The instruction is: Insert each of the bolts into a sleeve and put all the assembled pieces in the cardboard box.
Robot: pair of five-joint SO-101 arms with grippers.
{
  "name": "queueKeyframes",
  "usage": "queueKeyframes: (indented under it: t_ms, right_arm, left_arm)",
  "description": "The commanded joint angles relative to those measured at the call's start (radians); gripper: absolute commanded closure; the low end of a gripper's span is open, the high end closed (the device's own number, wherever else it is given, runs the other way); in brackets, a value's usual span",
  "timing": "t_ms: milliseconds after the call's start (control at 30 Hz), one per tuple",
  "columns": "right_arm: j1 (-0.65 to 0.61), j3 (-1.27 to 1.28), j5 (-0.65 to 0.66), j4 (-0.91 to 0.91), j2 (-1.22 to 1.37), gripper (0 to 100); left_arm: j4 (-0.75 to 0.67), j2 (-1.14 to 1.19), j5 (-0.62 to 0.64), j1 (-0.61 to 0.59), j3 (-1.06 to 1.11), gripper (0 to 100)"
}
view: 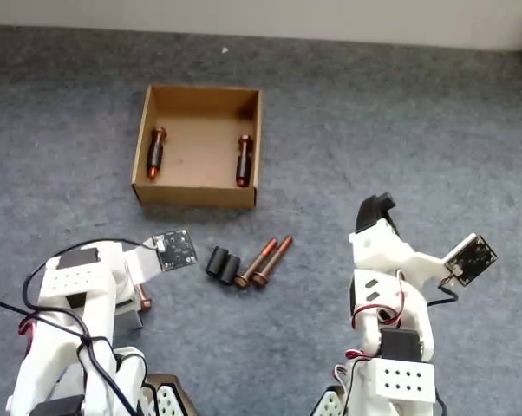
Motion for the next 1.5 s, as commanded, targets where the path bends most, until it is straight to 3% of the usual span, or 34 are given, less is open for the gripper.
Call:
queueKeyframes:
  t_ms: [0, 100, 600, 767, 1033, 1200, 1467]
  right_arm:
    - [0.002, -0.013, 0.011, -0.028, -0.021, 99.4]
    - [0.002, -0.012, 0.011, -0.028, -0.021, 99.4]
    - [0.002, -0.008, 0.011, -0.028, -0.021, 99.4]
    - [0.002, -0.008, 0.011, -0.028, -0.021, 99.4]
    - [0.002, -0.008, 0.011, -0.028, -0.021, 99.4]
    - [0.002, -0.008, 0.011, -0.028, -0.021, 99.4]
    - [0.002, -0.008, 0.011, -0.028, -0.021, 99.4]
  left_arm:
    - [-0.04, -0.013, -0.445, 0.044, 0.01, 68]
    - [-0.041, -0.013, -0.411, 0.07, 0.01, 68]
    - [-0.284, -0.016, 0.287, 0.288, 0.001, 68]
    - [-0.216, -0.016, 0.405, 0.271, -0.134, 68]
    - [0.178, -0.013, 0.493, 0.257, -0.426, 68]
    - [0.261, -0.001, 0.482, 0.259, -0.513, 68]
    - [0.451, 0.423, 0.336, 0.257, -0.802, 68]
